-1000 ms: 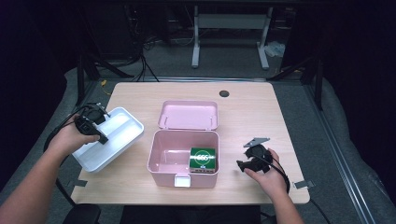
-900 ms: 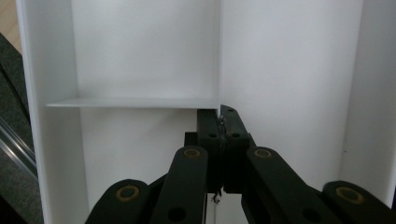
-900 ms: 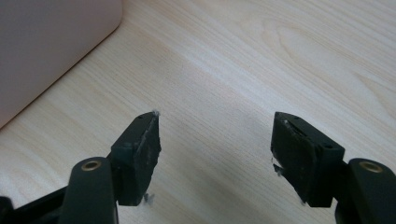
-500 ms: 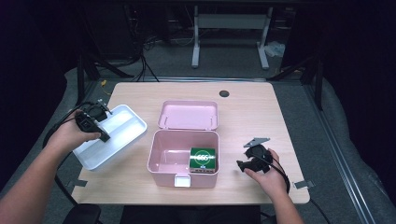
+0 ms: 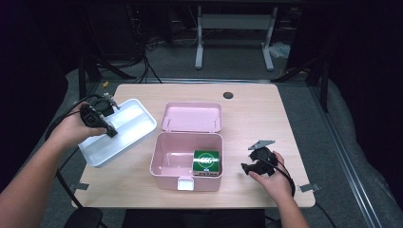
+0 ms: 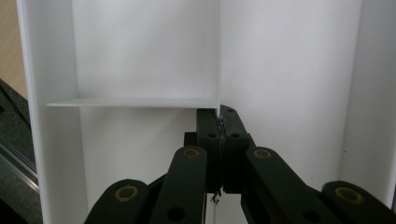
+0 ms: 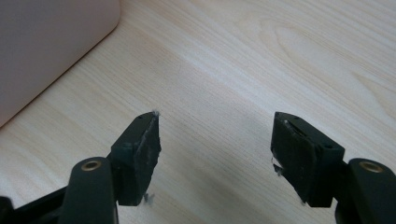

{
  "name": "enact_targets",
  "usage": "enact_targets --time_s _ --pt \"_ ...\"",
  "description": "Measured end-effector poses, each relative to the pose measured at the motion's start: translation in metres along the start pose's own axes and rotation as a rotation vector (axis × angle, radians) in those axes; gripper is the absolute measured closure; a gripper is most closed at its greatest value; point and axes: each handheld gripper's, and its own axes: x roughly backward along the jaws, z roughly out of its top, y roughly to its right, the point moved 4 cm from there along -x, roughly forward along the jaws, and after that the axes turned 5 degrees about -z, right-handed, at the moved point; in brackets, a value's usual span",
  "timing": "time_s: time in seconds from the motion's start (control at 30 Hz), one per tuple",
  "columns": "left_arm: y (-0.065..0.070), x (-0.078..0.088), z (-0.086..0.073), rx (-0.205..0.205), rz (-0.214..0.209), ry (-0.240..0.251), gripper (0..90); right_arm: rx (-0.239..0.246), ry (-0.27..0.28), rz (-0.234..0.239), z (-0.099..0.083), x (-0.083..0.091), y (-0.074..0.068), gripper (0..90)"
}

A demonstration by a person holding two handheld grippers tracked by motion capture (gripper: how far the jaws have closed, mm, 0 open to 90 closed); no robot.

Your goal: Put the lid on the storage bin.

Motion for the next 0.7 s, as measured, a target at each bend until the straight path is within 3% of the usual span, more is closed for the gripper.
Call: enact_targets --time_s 0.37,0.53,0.57,0.7 --pt "0.023 0.004 0.027 -0.101 -0.006 -0.008 89.1 -0.001 0.004 0.002 0.0 0.0 0.001 32.3" --pt "0.045 -0.004 0.052 -0.195 -0.016 -0.031 89.1 -0.001 0.005 0.001 0.0 0.001 0.001 32.3" --pt "0.045 -0.004 0.052 -0.195 -0.016 -0.031 89.1 -0.002 0.006 0.002 0.0 0.001 0.001 32.3" --pt "0.069 -0.014 0.077 -0.277 -0.041 -0.044 89.1 -0.002 0.008 0.004 0.0 0.001 0.002 32.3"
